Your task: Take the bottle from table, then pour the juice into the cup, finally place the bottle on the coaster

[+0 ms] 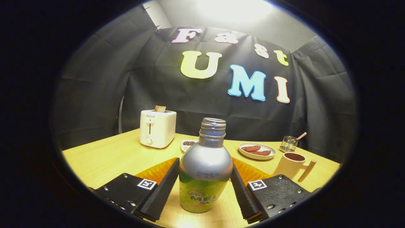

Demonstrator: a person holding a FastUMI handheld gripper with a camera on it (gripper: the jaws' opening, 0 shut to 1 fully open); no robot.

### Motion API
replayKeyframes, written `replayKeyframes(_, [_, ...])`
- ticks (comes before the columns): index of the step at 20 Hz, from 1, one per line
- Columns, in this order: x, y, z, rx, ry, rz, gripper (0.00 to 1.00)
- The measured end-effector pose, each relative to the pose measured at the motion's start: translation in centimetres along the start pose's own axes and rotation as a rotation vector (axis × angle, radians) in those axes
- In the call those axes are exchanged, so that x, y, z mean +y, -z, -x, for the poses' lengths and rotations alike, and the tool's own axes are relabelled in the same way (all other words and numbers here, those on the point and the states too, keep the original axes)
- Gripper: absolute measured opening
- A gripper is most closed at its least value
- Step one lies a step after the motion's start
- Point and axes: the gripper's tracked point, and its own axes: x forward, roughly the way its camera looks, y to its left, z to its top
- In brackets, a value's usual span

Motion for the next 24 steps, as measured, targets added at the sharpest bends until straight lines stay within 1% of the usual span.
replayKeyframes(2, [-0.1,0.0,0.0,-0.006,-0.007,-0.053,0.84])
replayKeyframes(3, [-0.3,0.1,-0.2,-0.009,0.002,-0.067,0.83])
replayKeyframes(7, [-1.4,0.0,-0.7,0.005,0.043,-0.061,0.79])
replayKeyframes(10, [-2.4,0.0,-0.8,0.030,0.068,-0.068,0.79])
replayKeyframes(17, [-5.5,-2.6,-1.9,-0.003,0.096,-0.162,0.79])
replayKeyframes(22, [-8.3,-4.4,-3.1,-0.042,0.114,-0.303,0.79])
replayKeyframes(24, [-9.5,-4.6,-3.7,-0.043,0.119,-0.378,0.79])
